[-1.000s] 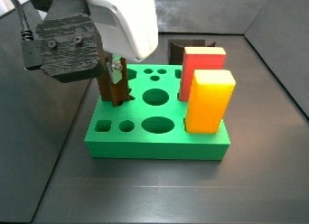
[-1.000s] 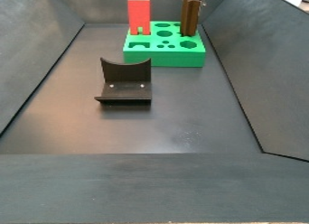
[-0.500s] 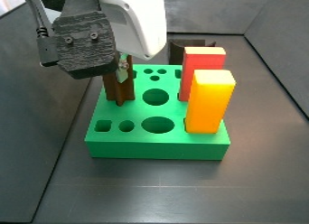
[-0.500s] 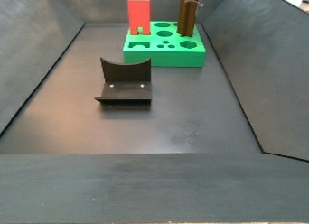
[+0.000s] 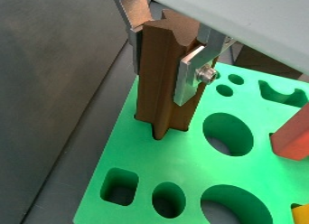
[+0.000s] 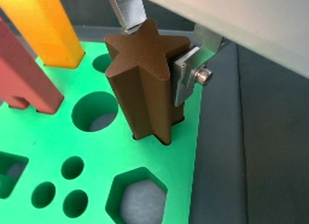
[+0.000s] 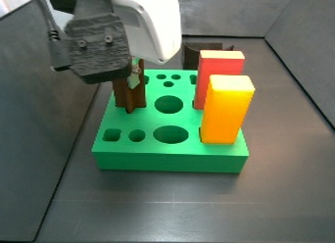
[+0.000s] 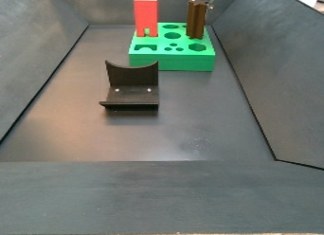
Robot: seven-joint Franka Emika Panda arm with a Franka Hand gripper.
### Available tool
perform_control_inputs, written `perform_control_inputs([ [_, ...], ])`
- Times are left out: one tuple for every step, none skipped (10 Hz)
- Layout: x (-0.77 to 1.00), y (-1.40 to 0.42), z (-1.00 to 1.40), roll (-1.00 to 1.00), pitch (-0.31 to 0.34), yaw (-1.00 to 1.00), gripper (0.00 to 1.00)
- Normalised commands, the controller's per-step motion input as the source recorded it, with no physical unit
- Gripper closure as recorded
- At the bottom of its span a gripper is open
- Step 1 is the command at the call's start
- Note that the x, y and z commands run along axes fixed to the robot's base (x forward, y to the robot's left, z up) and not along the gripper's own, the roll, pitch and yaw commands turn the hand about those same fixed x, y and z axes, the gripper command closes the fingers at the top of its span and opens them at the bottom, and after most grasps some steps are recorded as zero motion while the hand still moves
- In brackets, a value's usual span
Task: Pick up the star object. Move up. Place the star object on the fixture. Regrasp the star object. Move to above the board. Insert the star object.
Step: Insert the star object.
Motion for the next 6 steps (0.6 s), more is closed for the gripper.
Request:
perform_control_inputs([
  [0.0, 0.0, -0.3, 0.02, -0.061, 0.09, 1.0],
  [0.0, -0.01, -0.76, 0.17, -0.103, 0.13, 1.0],
  [0.0, 0.0, -0.71, 0.26, -0.094, 0.21, 1.0],
  [0.14, -0.15, -0.9, 0.14, -0.106, 0.14, 1.0],
  [0.22, -0.11, -0.85, 0.19, -0.091, 0.13, 1.0],
  [0.17, -0.11, -0.88, 0.2, -0.069, 0.13, 1.0],
])
